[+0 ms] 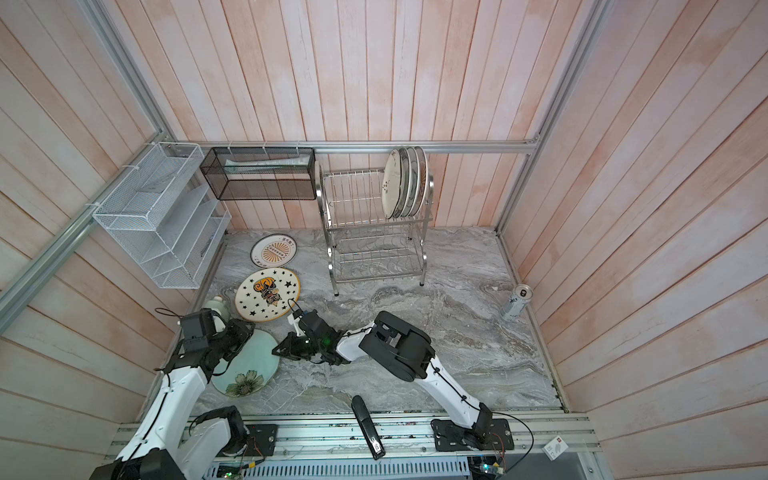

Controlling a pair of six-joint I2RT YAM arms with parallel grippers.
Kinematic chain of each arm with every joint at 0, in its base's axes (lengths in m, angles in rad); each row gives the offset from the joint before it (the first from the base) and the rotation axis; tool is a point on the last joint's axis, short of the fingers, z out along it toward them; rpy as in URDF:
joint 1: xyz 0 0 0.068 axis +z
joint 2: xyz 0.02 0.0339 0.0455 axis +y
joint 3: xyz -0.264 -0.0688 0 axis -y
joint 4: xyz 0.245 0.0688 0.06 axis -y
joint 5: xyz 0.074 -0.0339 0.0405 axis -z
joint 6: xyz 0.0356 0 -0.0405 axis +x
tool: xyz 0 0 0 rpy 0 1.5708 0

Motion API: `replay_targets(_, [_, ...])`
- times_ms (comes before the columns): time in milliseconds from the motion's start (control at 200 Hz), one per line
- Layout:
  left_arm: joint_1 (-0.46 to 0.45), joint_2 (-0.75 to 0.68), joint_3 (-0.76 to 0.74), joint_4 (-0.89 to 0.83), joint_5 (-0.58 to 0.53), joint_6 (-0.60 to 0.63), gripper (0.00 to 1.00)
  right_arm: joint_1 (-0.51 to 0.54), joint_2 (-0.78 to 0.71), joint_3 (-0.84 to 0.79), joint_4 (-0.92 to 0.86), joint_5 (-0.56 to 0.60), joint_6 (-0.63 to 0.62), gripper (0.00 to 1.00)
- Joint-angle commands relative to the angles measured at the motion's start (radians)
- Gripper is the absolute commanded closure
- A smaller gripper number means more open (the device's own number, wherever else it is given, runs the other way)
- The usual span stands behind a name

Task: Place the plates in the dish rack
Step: 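Close the right gripper on the sunflower plate rim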

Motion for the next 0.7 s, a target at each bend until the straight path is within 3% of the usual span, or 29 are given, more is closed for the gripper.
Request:
replay_targets(0, [0.005, -0.011, -0.012, -0.011, -0.013, 0.005, 0.59, 0.009, 0.024, -0.006, 0.014, -0.016, -0.004, 0.95])
replay_targets(120, [0.005, -0.011, -0.005, -0.017, -0.011, 0.010, 0.59, 0.006, 0.020, -0.014, 0.018, -0.014, -0.004, 1.00])
replay_targets(695, [0.005, -0.031, 0.039, -0.072, -0.001, 0.027, 0.59, -0.014, -0.091, -0.113, 0.011, 0.051, -0.065, 1.00])
